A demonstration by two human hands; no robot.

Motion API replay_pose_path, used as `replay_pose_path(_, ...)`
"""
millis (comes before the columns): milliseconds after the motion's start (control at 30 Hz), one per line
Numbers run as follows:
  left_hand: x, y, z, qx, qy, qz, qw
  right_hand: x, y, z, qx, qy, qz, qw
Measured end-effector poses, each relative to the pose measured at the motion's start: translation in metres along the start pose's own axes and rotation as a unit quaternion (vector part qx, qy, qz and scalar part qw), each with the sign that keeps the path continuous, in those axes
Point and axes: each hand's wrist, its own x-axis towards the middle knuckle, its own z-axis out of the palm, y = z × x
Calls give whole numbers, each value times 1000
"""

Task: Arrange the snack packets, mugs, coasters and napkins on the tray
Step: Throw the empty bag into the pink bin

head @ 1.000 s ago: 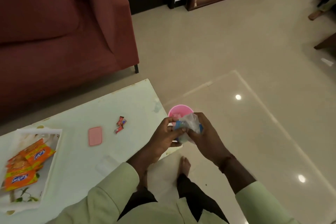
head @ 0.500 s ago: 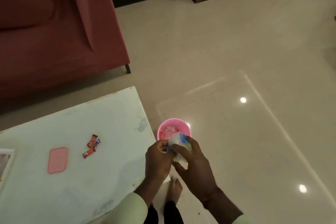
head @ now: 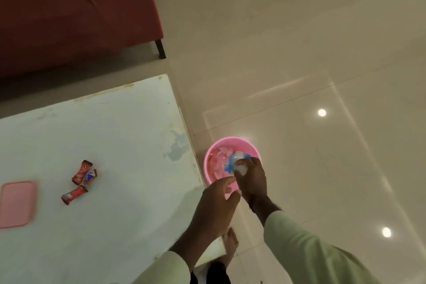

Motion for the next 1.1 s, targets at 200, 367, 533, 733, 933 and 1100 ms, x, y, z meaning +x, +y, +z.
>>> replay_pose_path(200,4,-22,8,7,3,1,1000,25,21,32,-65,-141,54,986)
replay_pose_path(367,7,-16,9,50,22,34,998,22,38,24,-72,-184,68,978)
replay_pose_path(533,19,-4,13,101,18,67,992,3,44,10,-87,-134,23,987)
replay_pose_path(733,9,-12,9,244,17,118,962,-45,32,-17,-142,-57,-62,986)
replay_pose_path(933,-39,-9,-26,391,44,166,904,-113,-5,-65,-208,-21,-126,970)
replay_pose_path(1100,-97,10,-68,454,65,188,868,-182,-46,-101,-239,4,-148,960)
